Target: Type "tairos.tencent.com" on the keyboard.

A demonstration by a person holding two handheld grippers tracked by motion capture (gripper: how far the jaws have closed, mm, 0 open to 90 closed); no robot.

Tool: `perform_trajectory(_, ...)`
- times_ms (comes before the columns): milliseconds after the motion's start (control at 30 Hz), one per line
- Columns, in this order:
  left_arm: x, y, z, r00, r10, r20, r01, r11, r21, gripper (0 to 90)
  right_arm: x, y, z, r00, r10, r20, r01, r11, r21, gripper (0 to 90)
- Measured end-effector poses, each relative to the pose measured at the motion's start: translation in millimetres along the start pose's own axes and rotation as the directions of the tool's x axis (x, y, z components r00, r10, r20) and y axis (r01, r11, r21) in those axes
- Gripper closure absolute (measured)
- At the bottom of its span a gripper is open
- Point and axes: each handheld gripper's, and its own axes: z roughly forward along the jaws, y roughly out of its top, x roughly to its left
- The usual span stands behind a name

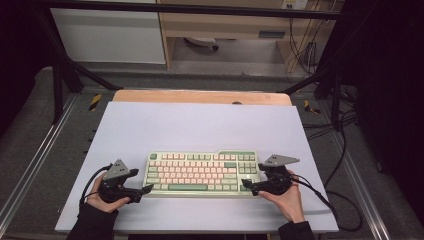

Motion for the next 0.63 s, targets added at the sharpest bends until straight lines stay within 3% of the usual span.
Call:
perform_trajectory(133, 1.4, -3.5, -0.7, 1.0000, -0.001, 0.002, 0.001, 1.0000, 0.001, 11.2, -6.2, -12.6, -4.0, 0.9998, 0.017, 0.003, -0.017, 1.000, -0.013, 6.4)
perform_trajectory(300, 3.3, -7.8, 0.4, 1.0000, -0.003, 0.002, 0.003, 1.0000, 0.002, 9.7, -11.1, -23.2, -7.4, 0.9997, 0.026, 0.005, -0.026, 0.999, 0.029, 3.1)
perform_trajectory(633, 2.0, -11.8, 3.5, 0.9998, 0.017, 0.005, -0.017, 0.9997, 0.019, 9.6, -11.9, -27.1, -9.1, 0.9998, 0.018, 0.010, -0.019, 0.999, 0.040, 0.9)
